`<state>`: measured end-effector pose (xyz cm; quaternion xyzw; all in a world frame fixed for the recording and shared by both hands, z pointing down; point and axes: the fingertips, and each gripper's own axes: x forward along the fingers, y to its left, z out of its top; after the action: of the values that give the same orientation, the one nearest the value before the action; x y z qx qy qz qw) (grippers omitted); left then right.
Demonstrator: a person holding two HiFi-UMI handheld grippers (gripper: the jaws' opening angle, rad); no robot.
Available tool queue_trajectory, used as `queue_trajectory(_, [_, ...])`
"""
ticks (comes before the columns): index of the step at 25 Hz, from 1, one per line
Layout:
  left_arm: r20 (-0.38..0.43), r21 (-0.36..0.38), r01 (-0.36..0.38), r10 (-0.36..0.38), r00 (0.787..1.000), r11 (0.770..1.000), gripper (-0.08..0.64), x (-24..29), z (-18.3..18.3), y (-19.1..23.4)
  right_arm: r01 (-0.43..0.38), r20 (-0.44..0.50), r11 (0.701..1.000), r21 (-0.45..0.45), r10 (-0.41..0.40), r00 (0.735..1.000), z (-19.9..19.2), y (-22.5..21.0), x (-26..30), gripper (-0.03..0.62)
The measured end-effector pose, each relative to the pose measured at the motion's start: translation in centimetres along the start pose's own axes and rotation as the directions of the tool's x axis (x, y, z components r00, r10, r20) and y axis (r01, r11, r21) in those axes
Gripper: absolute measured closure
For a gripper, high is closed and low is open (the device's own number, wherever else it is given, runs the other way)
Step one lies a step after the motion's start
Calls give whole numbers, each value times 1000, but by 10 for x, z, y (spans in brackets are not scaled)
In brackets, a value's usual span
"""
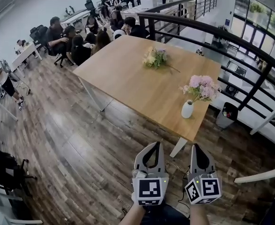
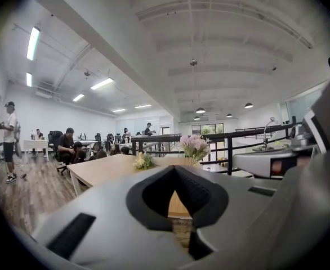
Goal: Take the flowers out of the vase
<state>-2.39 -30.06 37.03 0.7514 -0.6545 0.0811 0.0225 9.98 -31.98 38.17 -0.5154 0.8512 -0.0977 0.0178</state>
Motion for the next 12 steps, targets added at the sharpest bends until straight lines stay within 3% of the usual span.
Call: queue_trajectory(12, [12, 1, 79, -79, 997, 997, 527, 86, 6, 17, 88, -3, 996, -15, -88, 996, 8, -35, 72, 595])
